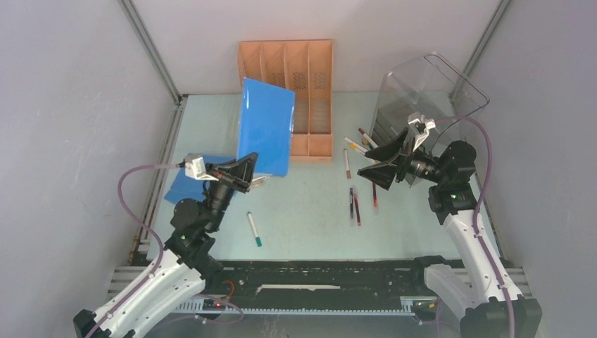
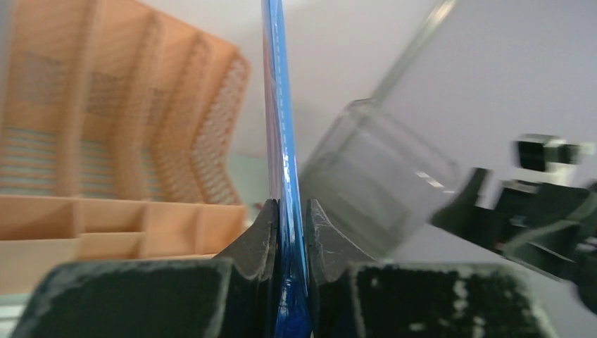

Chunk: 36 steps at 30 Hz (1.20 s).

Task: Organize the desk
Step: Pick up the folder from the corner of the board, then place the folder in the storage box.

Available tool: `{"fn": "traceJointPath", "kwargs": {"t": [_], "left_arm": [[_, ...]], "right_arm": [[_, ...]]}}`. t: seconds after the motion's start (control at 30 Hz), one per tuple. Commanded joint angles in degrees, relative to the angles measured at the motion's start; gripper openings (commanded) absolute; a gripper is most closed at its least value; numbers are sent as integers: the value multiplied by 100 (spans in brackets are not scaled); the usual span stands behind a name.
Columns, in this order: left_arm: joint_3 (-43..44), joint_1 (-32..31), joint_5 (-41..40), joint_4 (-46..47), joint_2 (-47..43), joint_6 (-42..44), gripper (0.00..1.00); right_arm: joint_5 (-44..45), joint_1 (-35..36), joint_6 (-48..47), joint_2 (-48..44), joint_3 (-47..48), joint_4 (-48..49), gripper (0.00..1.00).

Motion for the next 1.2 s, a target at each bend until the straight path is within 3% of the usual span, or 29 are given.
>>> {"fn": "traceJointPath", "kwargs": {"t": [0.0, 0.13, 0.47, 0.87, 1.17], "left_arm": [[576, 220, -861, -532, 611, 1273, 0], [952, 606, -1010, -279, 1452, 1818, 0], [2001, 2009, 454, 122, 3452, 2026, 0], [3675, 2265, 528, -600, 5099, 2656, 0], [4358, 2405, 697, -989, 5724, 2820, 0]], "right_arm": [[188, -12, -684, -39, -29, -117, 100], [257, -12, -885, -73, -31, -245, 100], [288, 52, -1045, -49, -64, -272, 100], [314, 243, -1259, -118, -64, -347, 100], [321, 306, -1320, -103, -65, -373, 100]]}}
